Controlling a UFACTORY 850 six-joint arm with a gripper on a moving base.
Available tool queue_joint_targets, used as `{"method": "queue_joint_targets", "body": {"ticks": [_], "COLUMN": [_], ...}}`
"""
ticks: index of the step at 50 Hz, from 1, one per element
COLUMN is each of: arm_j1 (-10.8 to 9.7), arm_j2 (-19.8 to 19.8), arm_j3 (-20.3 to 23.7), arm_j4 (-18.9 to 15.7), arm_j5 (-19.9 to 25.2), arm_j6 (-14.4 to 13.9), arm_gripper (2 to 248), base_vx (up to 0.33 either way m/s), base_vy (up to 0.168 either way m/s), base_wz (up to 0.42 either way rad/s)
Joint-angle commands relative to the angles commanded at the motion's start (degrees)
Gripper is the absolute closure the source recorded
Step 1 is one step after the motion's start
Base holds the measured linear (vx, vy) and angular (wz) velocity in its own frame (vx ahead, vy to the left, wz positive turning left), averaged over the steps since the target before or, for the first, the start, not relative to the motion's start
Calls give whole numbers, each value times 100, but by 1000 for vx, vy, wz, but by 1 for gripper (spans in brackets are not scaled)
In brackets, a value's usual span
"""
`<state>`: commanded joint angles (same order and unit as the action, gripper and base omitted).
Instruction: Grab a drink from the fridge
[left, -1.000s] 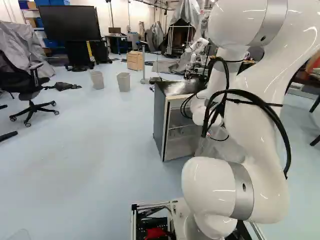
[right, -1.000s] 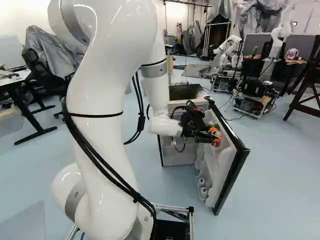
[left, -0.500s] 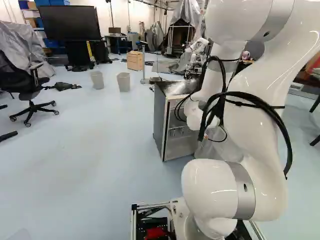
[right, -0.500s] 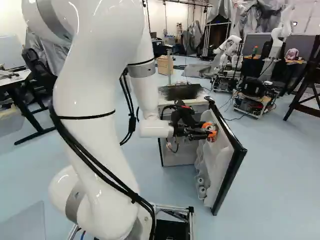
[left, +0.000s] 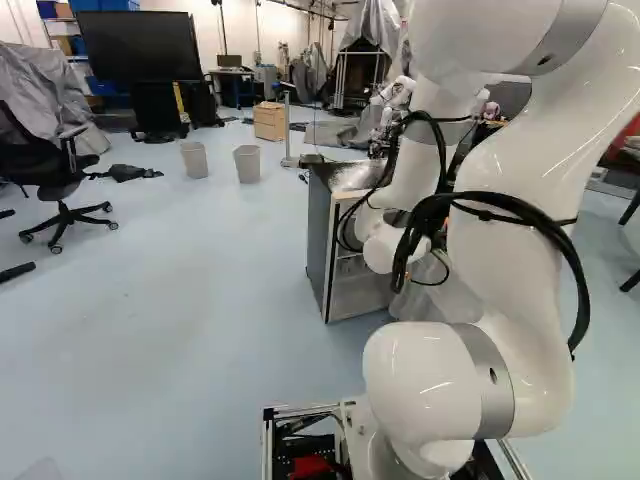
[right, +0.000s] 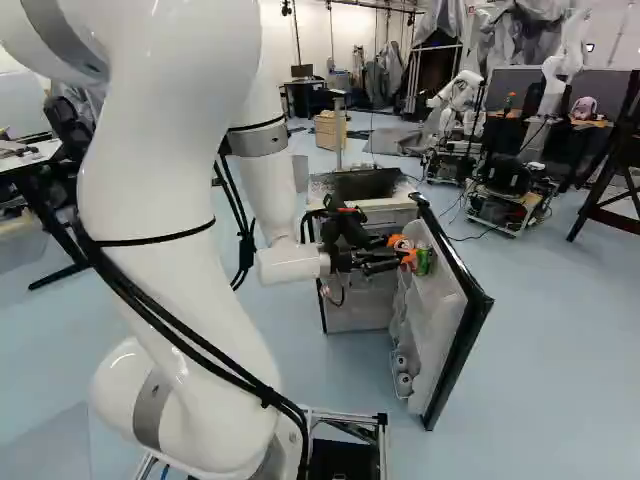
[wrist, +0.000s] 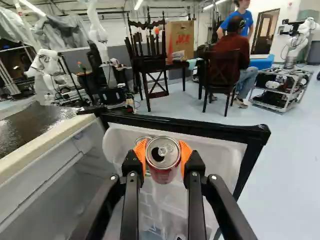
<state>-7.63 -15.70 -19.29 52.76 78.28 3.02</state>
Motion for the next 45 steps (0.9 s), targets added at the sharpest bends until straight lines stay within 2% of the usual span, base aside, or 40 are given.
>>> {"method": "queue_joint_targets", "body": {"ticks": [17, 45], "arm_j1": [193, 331], "arm_j2": [85, 155], "arm_j3": [111, 200], "arm_j4": [-604, -1471], "arm_j5": [38, 39], "arm_j6": [0, 0], "arm_gripper": [159, 159], "base_vx": [0, 0], "base_vy": [0, 0], "base_wz": [0, 0]}}
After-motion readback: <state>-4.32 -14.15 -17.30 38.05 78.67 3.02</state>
